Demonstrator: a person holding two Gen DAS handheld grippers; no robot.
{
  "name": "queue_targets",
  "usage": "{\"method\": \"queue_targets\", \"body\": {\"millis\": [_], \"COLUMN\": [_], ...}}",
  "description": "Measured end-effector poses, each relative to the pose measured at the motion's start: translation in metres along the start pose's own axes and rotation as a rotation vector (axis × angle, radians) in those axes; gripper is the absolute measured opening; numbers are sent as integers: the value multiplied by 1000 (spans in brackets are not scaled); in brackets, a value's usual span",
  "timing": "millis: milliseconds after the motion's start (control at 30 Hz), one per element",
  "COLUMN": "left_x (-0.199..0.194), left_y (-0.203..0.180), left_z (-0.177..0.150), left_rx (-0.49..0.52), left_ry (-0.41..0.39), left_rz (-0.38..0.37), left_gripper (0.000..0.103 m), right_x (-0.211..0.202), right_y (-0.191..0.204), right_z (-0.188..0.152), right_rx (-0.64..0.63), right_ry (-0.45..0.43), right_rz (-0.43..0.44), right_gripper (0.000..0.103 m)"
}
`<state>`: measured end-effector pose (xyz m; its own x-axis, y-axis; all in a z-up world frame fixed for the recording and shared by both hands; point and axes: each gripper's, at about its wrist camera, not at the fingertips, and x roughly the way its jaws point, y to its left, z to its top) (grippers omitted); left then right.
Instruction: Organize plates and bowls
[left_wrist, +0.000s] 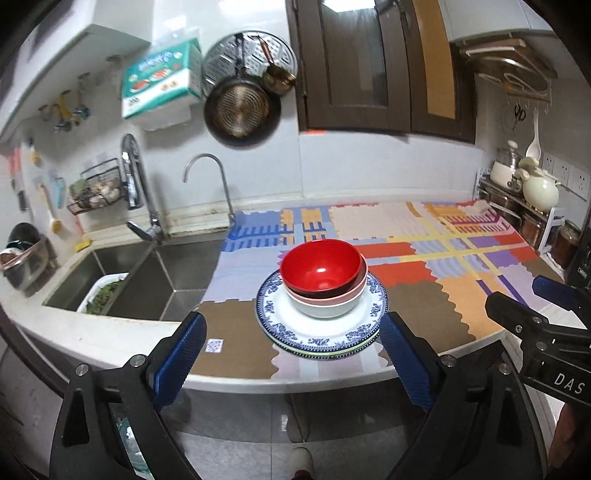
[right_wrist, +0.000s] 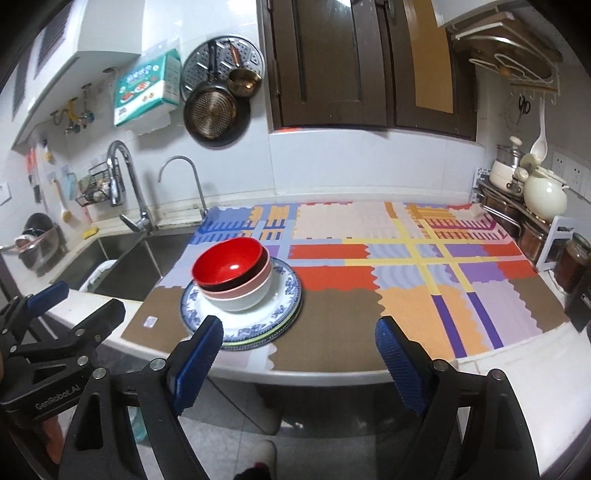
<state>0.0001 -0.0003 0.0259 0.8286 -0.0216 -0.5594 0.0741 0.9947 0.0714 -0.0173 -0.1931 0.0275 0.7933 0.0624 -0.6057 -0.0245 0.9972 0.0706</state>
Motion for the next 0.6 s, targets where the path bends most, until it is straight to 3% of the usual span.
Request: {"method": "queue_targets", "body": {"millis": [400,600], "left_x": [-53,-61], "left_y": [2,6], "left_z": [-20,-25], "left_rx": [-7,-4], "left_ry": [-51,-45], "left_rz": [35,0], "left_gripper": [103,103], "right_x": [-47,-61], "right_y": [5,11], "right_z": [-19,-24], "right_rx": [4,1], "right_ry": [-53,-70], "right_rz": [5,-7], "right_gripper": [85,85]}}
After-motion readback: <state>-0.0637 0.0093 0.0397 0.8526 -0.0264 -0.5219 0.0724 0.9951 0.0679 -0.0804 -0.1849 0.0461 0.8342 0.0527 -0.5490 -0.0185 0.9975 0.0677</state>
